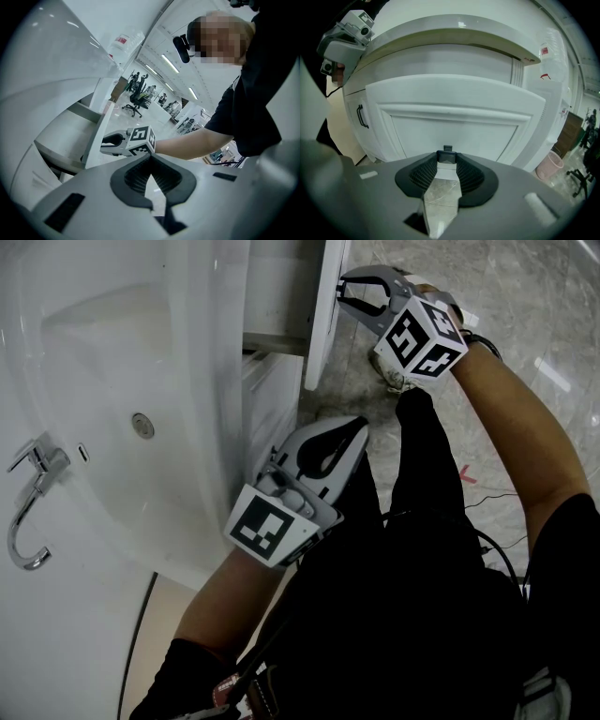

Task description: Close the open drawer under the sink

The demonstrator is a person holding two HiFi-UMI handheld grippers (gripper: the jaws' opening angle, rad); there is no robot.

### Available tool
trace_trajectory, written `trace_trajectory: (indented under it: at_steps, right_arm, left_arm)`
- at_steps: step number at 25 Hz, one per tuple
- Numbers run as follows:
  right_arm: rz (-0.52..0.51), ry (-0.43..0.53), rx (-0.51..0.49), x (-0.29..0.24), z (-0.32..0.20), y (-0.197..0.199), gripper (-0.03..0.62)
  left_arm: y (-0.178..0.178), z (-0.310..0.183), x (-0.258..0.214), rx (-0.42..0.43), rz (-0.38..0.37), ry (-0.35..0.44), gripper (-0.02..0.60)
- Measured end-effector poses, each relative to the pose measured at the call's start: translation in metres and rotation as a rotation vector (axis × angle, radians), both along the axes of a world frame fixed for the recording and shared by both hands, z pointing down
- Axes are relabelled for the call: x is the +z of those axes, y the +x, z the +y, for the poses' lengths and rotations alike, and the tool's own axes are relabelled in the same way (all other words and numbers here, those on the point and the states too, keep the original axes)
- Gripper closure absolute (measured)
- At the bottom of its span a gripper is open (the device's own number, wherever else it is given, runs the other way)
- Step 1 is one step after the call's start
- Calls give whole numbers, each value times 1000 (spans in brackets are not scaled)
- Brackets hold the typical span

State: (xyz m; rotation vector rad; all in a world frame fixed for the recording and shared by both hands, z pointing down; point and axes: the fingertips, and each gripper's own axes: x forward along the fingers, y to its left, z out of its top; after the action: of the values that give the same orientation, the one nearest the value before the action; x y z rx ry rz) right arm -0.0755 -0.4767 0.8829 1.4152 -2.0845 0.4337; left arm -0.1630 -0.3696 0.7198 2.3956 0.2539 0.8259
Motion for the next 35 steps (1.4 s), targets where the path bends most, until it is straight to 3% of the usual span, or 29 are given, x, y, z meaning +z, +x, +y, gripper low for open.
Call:
trace_trajectory:
  at_steps: [9, 35]
  right_arm:
    - [-2, -3, -14, 2, -33, -13, 471]
    - [-4, 8, -7, 2, -62, -24, 471]
  left_arm:
    - [-12, -12, -3, -10, 10, -21, 581]
    - [-28, -11, -5, -21, 18, -28, 581]
